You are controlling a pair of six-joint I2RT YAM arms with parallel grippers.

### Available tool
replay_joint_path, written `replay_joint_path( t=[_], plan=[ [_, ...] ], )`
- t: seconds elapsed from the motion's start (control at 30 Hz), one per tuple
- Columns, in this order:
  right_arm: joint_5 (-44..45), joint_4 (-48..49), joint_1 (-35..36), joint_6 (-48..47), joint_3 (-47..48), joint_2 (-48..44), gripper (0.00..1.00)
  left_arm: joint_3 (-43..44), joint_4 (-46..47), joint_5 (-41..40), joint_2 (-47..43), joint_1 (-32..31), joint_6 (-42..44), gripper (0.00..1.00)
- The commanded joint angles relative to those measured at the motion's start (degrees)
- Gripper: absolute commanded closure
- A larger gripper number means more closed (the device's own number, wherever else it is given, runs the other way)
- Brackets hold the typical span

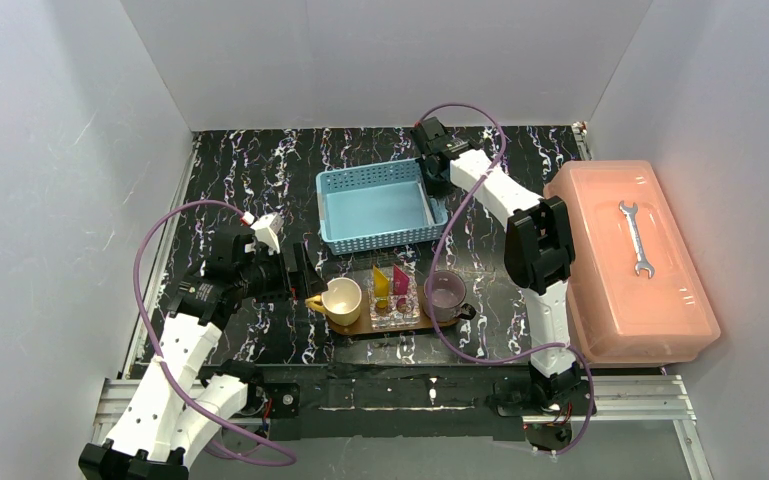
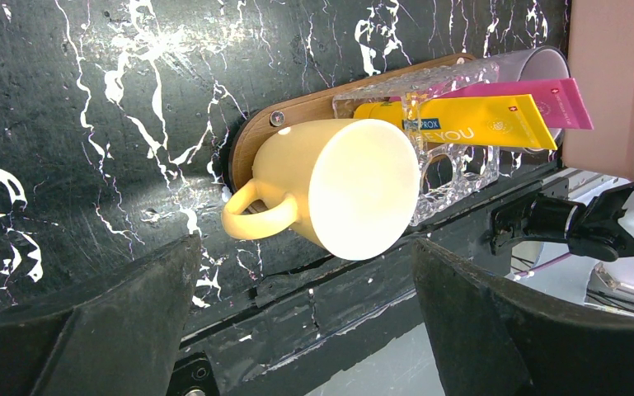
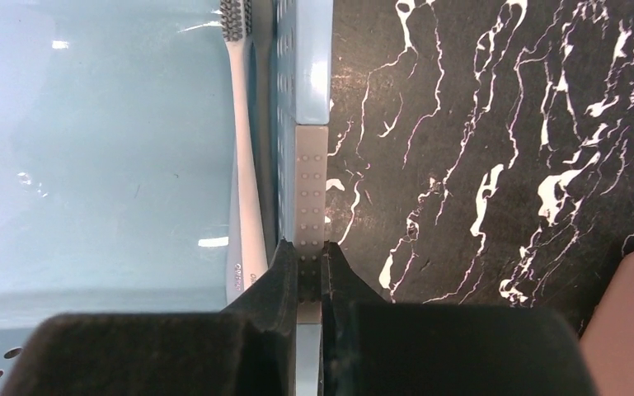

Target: Prepare toiletry sets of a toothbrush and toothpaste on the tray

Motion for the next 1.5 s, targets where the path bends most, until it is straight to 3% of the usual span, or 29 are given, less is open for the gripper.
replay_joint_path(
  t=[0.0, 0.27, 0.77, 0.9, 1.07, 1.17, 1.3, 1.47],
  plan=[
    [2.49, -1.43, -0.16, -0.99, 5.05, -2.10, 0.99, -0.29, 0.16, 0.60, 0.20, 0.04, 0.59, 0.02],
    [4.65, -0.17, 0.02, -1.31, 4.86, -6.83, 0.99, -0.25, 0.16, 0.52, 0.27, 0.04, 0.51, 0.02],
    [8.19, -0.88, 1.33, -2.75, 6.17, -7.36, 0.99, -0.24, 0.16, 0.53, 0.45, 0.00, 0.59, 0.02],
    [8.08, -4.87, 1.67, -1.89, 6.23, -4.47, 0.99, -0.32, 0.16, 0.52, 0.16, 0.04, 0.52, 0.02],
    [8.06, 2.25, 1.79, -2.27, 0.75, -7.27, 0.99, -0.24, 0.19, 0.60, 0.48, 0.00, 0.58, 0.02],
    [7.71, -5.03, 1.25, -1.74, 6.01, -3.01, 0.99, -0.24, 0.16, 0.52, 0.25, 0.00, 0.55, 0.02],
    [5.61, 1.97, 0.89, -1.78, -1.76, -4.74, 0.99, -0.24, 0.16, 0.30, -0.12, 0.00, 0.59, 0.02],
    [4.38, 1.72, 0.64, -1.16, -2.17, -3.32, 0.99, -0.33, 0.16, 0.34, -0.09, 0.03, 0.57, 0.02]
  ],
)
